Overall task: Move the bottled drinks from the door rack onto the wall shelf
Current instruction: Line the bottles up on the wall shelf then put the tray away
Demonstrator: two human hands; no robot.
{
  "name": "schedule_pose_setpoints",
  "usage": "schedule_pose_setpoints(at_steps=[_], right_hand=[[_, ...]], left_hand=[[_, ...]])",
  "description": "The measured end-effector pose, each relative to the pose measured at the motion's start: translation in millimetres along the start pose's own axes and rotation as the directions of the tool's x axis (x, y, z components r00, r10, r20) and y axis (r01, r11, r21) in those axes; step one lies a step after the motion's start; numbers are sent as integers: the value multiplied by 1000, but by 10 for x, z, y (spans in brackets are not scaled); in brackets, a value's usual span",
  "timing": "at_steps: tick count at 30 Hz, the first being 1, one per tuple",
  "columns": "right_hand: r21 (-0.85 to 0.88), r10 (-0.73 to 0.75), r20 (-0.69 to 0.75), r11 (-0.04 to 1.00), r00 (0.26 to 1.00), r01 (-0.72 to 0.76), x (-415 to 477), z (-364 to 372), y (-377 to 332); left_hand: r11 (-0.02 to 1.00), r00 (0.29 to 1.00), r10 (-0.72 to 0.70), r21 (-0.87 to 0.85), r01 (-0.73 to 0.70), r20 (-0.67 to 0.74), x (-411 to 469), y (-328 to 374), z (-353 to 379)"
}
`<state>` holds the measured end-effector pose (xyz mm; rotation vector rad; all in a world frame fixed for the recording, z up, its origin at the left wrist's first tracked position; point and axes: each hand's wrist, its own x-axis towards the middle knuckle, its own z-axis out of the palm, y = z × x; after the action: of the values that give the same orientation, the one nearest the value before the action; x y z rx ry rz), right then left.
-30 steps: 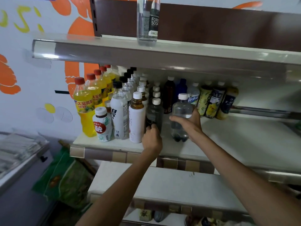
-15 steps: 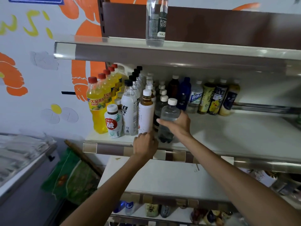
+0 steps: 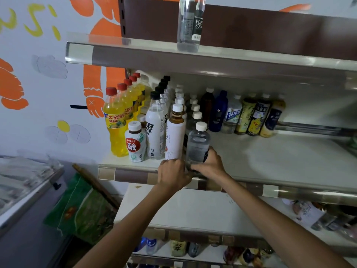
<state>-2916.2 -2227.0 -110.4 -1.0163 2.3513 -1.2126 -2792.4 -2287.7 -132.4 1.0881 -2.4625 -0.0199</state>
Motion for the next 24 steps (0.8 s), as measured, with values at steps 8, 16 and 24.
schedule_pose_setpoints(at_steps=[8, 16, 24], right_hand=[[-22, 51, -6, 998, 999, -51, 92, 60, -120], [-106, 32, -84, 994, 996, -40, 9, 133, -130], [-143, 81, 77, 987, 994, -70, -42, 4, -111]], left_hand=[[1000, 1000, 26, -6, -26, 5, 3, -2, -15], [999, 999, 39, -3, -39, 27, -16, 38, -23], [999, 997, 29, -19, -28, 75, -48, 44, -24]])
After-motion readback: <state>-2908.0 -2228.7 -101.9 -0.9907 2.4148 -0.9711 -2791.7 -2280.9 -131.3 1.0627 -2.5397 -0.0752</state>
